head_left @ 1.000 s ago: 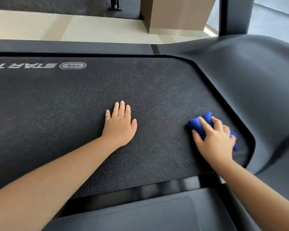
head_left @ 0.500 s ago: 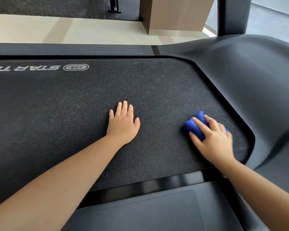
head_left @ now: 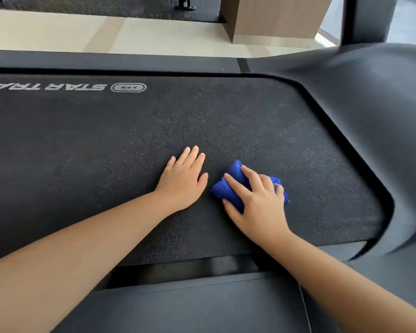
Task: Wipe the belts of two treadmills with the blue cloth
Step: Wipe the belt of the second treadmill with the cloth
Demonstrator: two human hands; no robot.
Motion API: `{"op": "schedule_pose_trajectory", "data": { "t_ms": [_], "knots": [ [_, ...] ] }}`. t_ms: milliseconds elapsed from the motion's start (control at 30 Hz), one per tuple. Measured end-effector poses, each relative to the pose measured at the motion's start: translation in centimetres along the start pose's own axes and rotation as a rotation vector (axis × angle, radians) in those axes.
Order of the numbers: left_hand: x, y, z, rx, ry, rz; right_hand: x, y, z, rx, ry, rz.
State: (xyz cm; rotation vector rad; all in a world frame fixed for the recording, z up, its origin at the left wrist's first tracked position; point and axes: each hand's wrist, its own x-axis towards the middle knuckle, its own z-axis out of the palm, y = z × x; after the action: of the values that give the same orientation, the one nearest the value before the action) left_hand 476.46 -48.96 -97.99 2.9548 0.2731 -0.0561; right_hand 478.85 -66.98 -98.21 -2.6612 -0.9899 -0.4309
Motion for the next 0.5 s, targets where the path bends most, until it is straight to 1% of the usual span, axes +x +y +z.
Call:
{"op": "schedule_pose_trajectory", "data": {
  "t_ms": [133, 300, 500],
  "knots": [
    [-2.7, -1.6, -0.1, -0.022, 0.001, 0.027, 1.0, -0.8, 0.8, 0.051, 0.006, -0.048],
    [-5.2, -2.0, 0.2, -0.036, 0.014, -0.049, 1.9, -0.4, 1.3, 0.084, -0.032, -0.074],
    [-5.9, -1.5, 0.6, -0.004, 0.069, -0.072, 2.9, -0.1, 1.5, 0.094, -0.068, -0.133]
  ]
}}
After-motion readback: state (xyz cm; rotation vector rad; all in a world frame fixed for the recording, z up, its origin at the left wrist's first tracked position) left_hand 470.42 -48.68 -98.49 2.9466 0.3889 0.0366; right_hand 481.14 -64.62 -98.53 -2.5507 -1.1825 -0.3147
